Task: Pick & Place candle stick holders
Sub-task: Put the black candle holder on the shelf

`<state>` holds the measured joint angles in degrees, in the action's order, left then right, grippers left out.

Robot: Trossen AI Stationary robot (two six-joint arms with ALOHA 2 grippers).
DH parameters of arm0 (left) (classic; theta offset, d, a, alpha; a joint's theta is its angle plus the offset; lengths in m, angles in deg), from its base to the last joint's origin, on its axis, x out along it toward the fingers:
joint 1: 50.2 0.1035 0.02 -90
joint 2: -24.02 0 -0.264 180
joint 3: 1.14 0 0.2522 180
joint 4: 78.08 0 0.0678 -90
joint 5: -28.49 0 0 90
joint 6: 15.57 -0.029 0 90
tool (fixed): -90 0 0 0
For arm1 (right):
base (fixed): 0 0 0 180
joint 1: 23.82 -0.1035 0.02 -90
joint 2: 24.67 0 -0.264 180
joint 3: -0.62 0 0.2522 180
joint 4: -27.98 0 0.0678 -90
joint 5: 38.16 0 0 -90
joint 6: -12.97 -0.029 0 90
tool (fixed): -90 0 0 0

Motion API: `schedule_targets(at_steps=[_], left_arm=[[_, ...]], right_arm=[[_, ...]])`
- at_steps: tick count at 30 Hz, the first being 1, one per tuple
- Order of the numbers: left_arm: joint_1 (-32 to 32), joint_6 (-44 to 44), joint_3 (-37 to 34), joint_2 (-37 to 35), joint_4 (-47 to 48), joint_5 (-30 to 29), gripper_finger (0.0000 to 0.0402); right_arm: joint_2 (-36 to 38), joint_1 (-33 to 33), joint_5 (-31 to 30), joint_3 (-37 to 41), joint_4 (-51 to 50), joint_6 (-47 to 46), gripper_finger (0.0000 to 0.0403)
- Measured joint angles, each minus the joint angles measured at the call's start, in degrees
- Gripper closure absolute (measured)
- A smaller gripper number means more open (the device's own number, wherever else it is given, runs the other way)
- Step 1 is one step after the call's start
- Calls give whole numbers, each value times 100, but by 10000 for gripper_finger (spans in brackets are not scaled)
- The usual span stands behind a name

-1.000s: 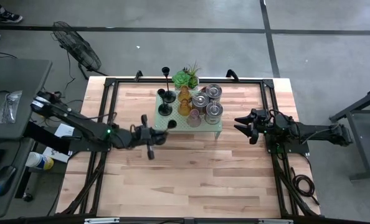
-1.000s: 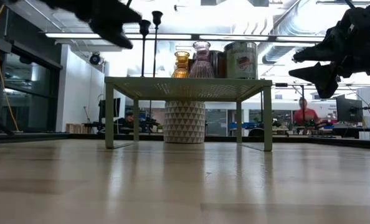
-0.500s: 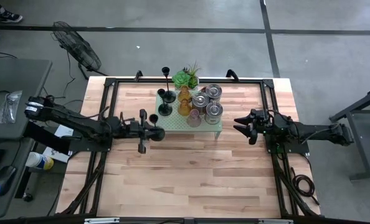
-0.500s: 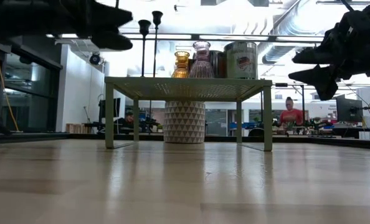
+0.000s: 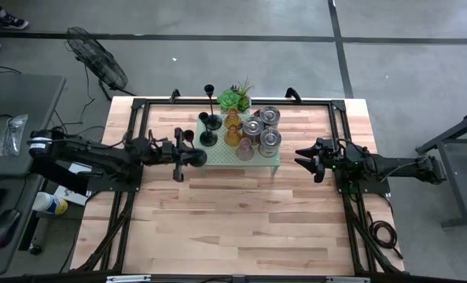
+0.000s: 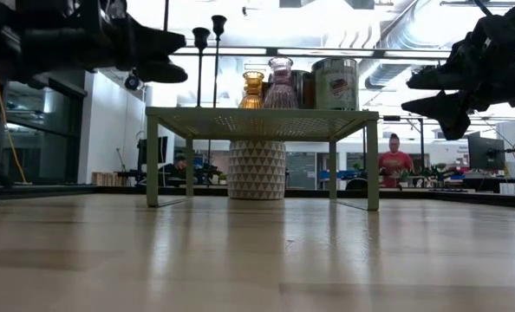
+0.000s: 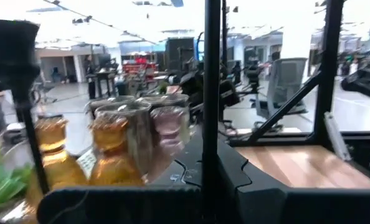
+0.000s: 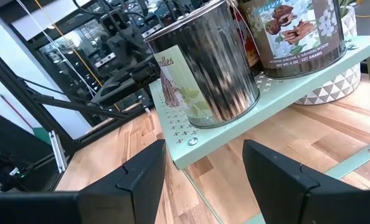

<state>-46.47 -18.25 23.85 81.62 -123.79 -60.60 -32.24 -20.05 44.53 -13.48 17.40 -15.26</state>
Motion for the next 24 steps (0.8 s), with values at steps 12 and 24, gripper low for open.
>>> schedule_targets(at_steps=[12,24], left_arm=[[163,40,-11,830,-834,20,401],[163,193,123,1815,-1774,-138,401]], right_arm=[[0,0,0,0,0,0,197],[0,-2,2,0,0,2,197]])
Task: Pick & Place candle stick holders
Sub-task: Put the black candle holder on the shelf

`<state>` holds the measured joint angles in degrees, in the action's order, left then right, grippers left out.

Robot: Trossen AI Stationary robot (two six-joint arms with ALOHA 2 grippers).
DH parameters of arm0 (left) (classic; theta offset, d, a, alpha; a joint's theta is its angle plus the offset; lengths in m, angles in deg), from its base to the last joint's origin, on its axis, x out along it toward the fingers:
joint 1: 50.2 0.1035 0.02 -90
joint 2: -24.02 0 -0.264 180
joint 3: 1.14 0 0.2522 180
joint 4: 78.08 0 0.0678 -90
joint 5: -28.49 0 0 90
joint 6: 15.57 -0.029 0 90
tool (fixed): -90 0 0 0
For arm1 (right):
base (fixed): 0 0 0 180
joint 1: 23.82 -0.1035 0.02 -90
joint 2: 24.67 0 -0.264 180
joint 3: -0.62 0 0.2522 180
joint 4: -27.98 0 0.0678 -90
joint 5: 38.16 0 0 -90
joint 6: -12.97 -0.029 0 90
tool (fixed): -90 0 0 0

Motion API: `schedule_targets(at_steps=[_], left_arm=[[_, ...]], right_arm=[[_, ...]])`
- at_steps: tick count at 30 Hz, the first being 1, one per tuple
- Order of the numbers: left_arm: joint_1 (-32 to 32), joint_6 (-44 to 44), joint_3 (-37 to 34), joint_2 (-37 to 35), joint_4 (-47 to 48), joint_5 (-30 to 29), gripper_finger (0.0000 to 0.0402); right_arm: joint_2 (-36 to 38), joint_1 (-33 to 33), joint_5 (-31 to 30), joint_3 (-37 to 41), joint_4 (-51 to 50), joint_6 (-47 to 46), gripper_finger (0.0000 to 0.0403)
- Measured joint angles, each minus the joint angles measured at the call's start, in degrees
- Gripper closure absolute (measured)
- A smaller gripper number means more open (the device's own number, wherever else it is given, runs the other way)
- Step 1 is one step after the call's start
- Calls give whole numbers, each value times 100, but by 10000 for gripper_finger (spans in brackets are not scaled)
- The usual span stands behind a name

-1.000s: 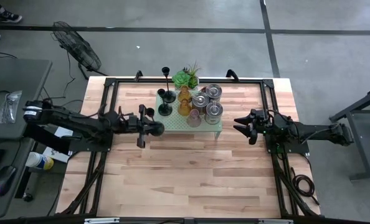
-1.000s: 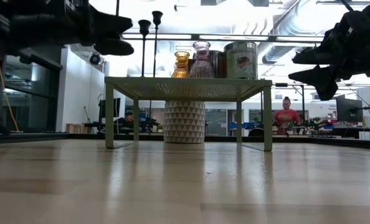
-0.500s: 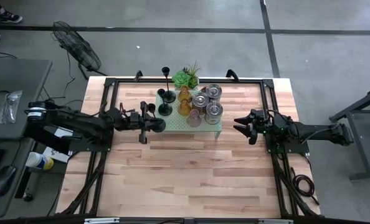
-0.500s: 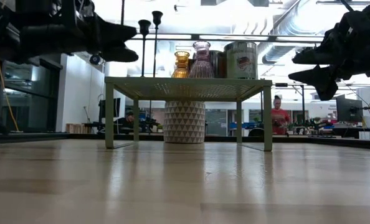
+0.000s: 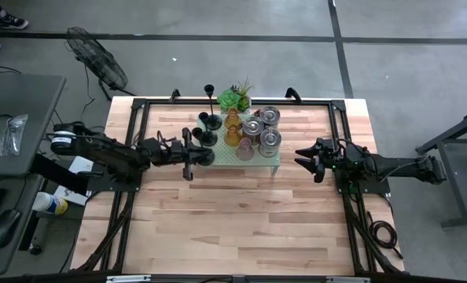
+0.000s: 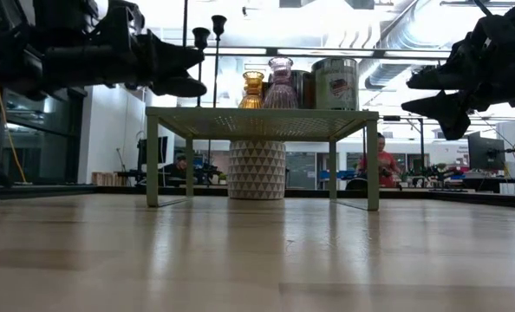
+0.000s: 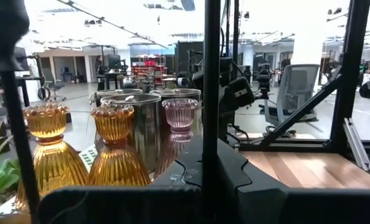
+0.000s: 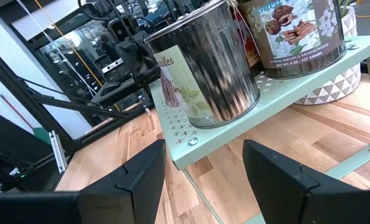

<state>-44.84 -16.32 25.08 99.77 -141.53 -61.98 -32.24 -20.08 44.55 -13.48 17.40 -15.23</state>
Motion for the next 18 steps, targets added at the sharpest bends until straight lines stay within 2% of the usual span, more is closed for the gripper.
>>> schedule_targets(at_steps=[18], left_arm=[[103,144,74,719,-381,-164,398]], right_arm=[[0,1,0,1,0,-1,197]])
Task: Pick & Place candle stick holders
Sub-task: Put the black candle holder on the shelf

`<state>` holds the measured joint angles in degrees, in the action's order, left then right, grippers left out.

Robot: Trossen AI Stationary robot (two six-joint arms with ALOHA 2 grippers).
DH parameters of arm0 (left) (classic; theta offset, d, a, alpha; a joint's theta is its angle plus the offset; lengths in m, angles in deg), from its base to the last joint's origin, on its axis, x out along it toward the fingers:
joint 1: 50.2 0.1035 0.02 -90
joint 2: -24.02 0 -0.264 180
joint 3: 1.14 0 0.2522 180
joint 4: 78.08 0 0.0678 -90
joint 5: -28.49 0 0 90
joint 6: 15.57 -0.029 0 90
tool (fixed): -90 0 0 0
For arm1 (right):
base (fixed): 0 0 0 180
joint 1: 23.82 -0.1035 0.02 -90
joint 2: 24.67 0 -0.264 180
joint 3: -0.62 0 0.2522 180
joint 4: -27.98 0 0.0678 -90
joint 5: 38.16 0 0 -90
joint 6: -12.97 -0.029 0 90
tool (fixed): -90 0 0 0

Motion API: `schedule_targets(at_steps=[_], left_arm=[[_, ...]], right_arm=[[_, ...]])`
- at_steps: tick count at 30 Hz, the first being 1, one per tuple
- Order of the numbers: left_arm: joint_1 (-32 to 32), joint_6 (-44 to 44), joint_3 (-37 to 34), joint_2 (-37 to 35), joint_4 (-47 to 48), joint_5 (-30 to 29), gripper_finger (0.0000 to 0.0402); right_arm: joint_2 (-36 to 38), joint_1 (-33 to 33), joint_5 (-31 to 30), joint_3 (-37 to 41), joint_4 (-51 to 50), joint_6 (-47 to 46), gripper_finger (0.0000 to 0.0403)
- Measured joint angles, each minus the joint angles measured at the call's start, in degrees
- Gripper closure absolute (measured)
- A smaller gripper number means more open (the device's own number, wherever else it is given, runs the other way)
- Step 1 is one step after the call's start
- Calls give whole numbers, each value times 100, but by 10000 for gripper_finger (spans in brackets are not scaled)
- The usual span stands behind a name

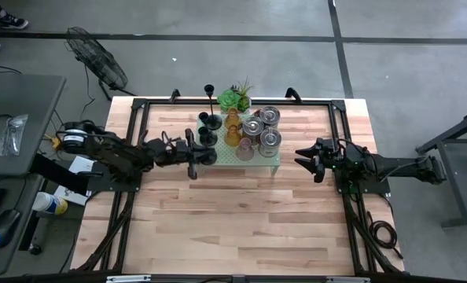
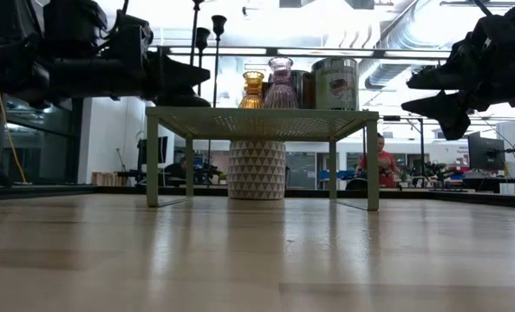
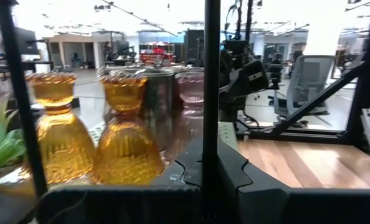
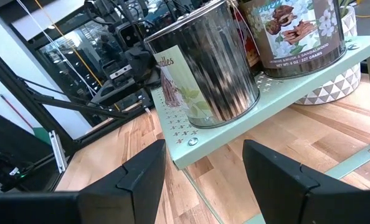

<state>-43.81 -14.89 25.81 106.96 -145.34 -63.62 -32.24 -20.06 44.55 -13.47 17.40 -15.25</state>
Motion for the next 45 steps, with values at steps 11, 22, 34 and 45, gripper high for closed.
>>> schedule_targets(at_steps=[11,22,34,45], left_arm=[[11,-32,0,34,17,-148,397],[10,-79,-2,32,151,-220,396],[8,-87,-2,69,139,-411,396],[-2,-85,4,161,98,-404,396]], right_arm=[[0,-1,0,1,0,1,197],[0,1,0,0,0,0,197],[0,-1,0,-1,2,-1,197],[0,-1,0,0,0,-1,197]])
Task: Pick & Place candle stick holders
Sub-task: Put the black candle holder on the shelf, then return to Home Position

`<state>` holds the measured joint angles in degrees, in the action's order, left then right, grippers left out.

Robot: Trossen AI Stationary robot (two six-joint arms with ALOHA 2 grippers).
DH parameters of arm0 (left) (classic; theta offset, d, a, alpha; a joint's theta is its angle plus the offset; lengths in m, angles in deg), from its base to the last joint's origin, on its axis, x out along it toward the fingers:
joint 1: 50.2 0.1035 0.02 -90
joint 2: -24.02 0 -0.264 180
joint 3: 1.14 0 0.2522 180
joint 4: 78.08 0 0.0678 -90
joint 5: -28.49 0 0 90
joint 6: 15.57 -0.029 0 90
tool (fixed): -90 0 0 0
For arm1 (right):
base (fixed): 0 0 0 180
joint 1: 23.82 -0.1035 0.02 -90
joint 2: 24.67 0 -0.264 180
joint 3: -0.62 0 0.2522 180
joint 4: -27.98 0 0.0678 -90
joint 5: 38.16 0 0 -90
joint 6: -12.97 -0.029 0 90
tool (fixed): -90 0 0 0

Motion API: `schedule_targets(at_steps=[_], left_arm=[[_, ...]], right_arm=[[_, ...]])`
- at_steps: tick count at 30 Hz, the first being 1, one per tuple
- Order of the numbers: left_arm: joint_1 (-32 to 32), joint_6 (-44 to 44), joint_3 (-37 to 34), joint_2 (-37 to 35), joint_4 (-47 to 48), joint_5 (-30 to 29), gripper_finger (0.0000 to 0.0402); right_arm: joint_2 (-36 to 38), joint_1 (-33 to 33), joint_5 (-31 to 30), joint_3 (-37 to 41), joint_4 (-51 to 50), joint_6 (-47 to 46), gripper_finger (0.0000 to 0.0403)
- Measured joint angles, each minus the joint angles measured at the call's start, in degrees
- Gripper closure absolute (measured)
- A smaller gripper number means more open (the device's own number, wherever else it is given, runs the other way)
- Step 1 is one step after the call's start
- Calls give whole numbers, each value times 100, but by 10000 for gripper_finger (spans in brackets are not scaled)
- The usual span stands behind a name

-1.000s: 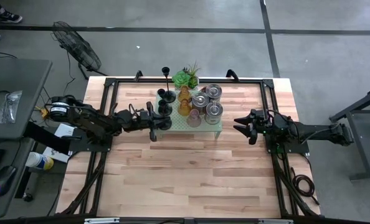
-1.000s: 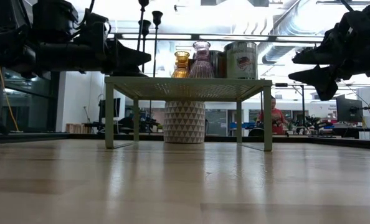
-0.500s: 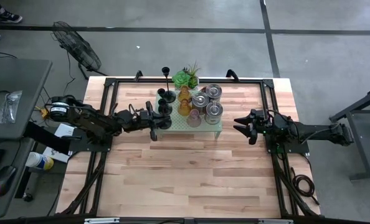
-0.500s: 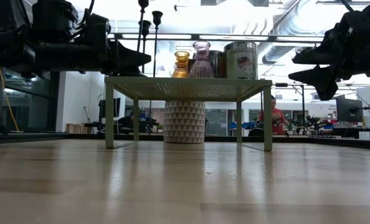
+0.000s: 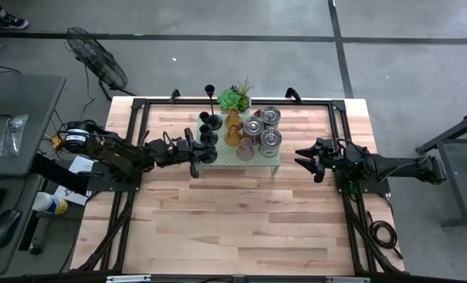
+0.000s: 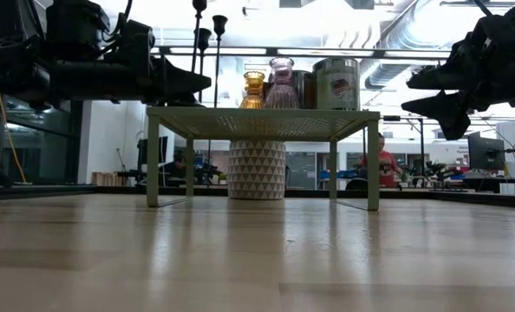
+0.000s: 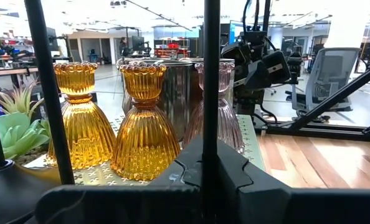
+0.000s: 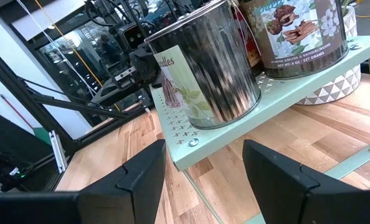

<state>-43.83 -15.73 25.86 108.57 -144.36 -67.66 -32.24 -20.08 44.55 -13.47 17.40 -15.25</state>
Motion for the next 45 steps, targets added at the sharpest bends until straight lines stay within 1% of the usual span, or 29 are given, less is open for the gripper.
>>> schedule_targets(at_steps=[5,14,19,22,26,31,35,37,40,45], left_arm=[[0,-1,0,0,14,2,389],[0,-2,-11,17,114,-1,305],[0,0,-11,16,-10,-299,282],[-4,-2,-11,15,-75,-509,277],[-2,-1,-12,15,-207,-502,276],[-2,-2,-22,13,-293,-241,276],[-16,0,-22,13,-297,144,276],[-57,-2,-22,12,-317,181,276],[-114,-93,-59,9,-388,105,276],[-127,-160,-298,-160,-391,-181,276]], right_arm=[[0,1,0,-1,0,1,197],[0,1,0,-1,1,0,197],[0,0,0,-1,0,0,197],[0,1,-1,0,2,0,197],[0,2,-1,1,2,0,197],[0,1,0,0,0,1,197],[0,0,0,-1,0,0,197],[0,0,0,0,2,0,197],[0,1,0,-1,0,1,197],[0,0,0,-1,2,0,197]])
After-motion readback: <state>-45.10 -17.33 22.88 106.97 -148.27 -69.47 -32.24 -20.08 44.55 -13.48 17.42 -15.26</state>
